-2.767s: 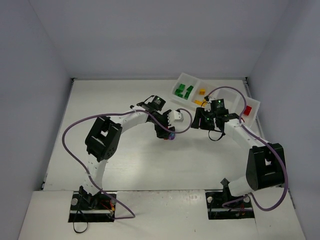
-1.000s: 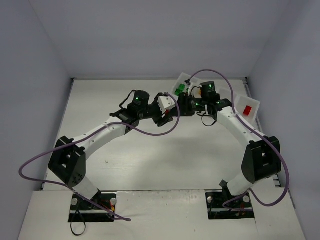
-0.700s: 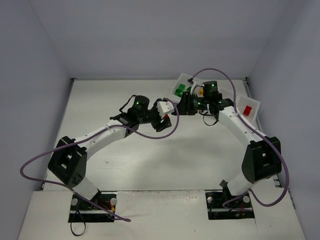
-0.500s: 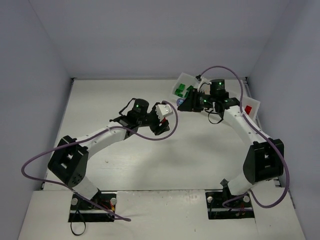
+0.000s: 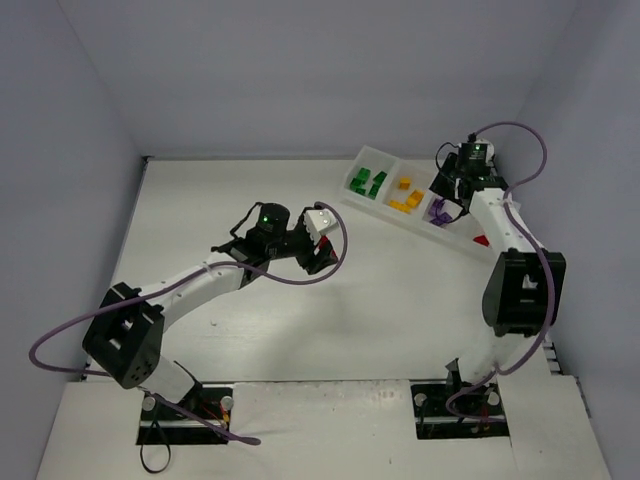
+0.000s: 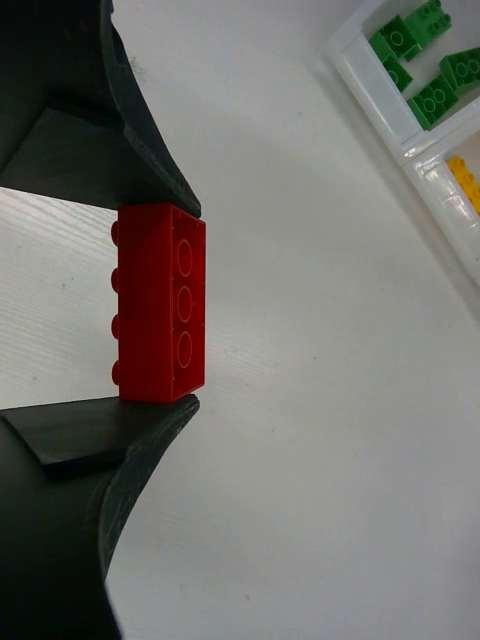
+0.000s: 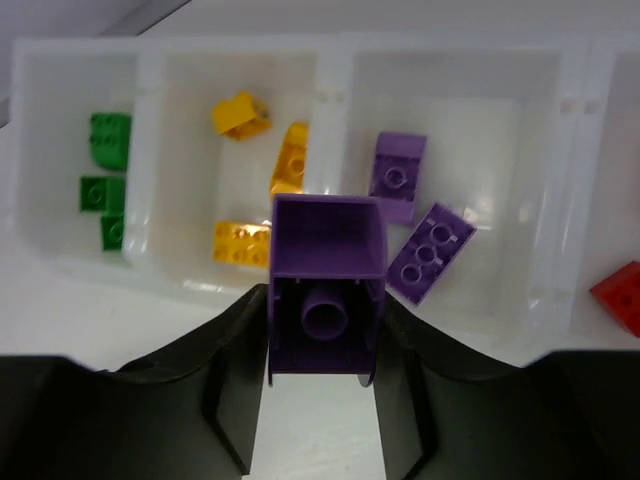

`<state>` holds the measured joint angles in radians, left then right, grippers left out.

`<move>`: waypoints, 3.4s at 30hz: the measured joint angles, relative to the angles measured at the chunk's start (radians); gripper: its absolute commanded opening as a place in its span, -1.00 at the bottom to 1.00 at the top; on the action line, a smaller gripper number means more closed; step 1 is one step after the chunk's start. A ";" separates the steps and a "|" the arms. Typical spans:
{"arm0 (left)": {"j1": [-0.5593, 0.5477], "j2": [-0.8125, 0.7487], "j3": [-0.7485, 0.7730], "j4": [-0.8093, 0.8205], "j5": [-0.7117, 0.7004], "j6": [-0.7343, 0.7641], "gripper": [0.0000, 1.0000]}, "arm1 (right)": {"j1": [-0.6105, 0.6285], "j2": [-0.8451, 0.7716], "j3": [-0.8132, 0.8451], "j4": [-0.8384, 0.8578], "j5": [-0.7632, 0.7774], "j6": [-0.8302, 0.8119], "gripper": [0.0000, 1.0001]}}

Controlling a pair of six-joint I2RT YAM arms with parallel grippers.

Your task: Sort the legos into containers by color

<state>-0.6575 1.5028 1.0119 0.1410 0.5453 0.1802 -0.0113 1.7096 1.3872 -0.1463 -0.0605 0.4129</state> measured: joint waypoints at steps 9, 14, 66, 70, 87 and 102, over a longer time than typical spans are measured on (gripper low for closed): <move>0.000 -0.067 -0.042 0.044 0.001 -0.029 -0.86 | -0.034 0.226 0.124 -0.037 0.082 0.019 0.40; 0.000 -0.069 -0.042 0.051 0.000 -0.030 -0.86 | -0.031 0.209 0.129 -0.046 0.009 0.000 0.39; -0.003 -0.021 0.064 0.032 -0.113 0.015 0.71 | 0.402 -0.123 -0.121 0.019 -0.608 -0.185 -1.00; -0.003 -0.080 -0.003 0.055 -0.243 -0.058 0.71 | 0.325 -0.134 -0.121 0.014 -0.452 -0.189 -1.00; -0.002 -0.514 -0.195 -0.285 -0.761 -0.512 0.72 | -0.177 0.033 -0.009 -0.004 0.221 -0.171 -1.00; -0.002 -0.648 -0.233 -0.494 -0.839 -0.567 0.72 | -0.231 0.177 0.024 -0.010 0.211 -0.212 0.52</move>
<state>-0.6590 0.8551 0.7792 -0.3534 -0.2939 -0.3866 -0.2424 1.8870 1.4117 -0.1562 0.1501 0.2005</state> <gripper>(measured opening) 0.859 0.705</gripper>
